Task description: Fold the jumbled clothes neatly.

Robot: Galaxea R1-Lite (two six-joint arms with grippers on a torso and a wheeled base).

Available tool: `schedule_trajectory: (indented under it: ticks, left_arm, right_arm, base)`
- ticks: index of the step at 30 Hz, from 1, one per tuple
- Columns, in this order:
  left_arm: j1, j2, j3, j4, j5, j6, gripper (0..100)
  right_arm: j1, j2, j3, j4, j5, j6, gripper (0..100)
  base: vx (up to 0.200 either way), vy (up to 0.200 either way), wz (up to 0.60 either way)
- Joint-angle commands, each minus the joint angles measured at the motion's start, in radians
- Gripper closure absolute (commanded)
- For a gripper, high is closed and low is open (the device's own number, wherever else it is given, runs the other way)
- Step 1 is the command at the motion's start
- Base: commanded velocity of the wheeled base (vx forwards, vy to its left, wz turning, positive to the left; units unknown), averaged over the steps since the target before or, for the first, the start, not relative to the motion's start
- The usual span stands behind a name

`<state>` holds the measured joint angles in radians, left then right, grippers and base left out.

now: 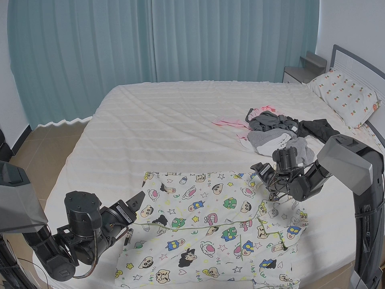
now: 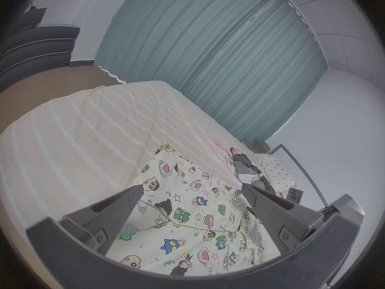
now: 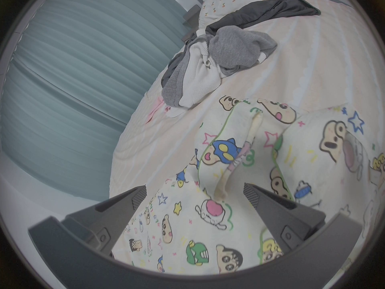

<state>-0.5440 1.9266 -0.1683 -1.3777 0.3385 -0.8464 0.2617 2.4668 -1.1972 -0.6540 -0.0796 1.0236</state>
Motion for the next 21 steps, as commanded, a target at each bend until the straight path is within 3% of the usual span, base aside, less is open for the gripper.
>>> schedule_trajectory:
  ticks: [1,14,17,21]
  left_arm:
    - [-0.001,0.025,-0.002,-0.003,0.005,0.001,0]
    - [-0.001,0.031,-0.004,-0.003,0.005,0.006,0]
    - [0.001,0.031,-0.002,-0.003,0.005,0.004,0]
    - [0.001,0.043,-0.002,-0.003,0.007,0.004,0]
  right_arm:
    - [0.004,0.050,-0.038,0.002,-0.003,-0.004,0]
    - [0.002,0.113,-0.228,0.119,-0.032,-0.004,0]
    - [-0.001,0.142,-0.306,0.057,-0.111,0.006,0]
    - [0.005,0.170,-0.324,-0.107,-0.128,-0.002,0]
  base:
    - [0.000,0.000,0.00]
    - [0.000,0.000,0.00]
    - [0.000,0.000,0.00]
    - [0.000,0.000,0.00]
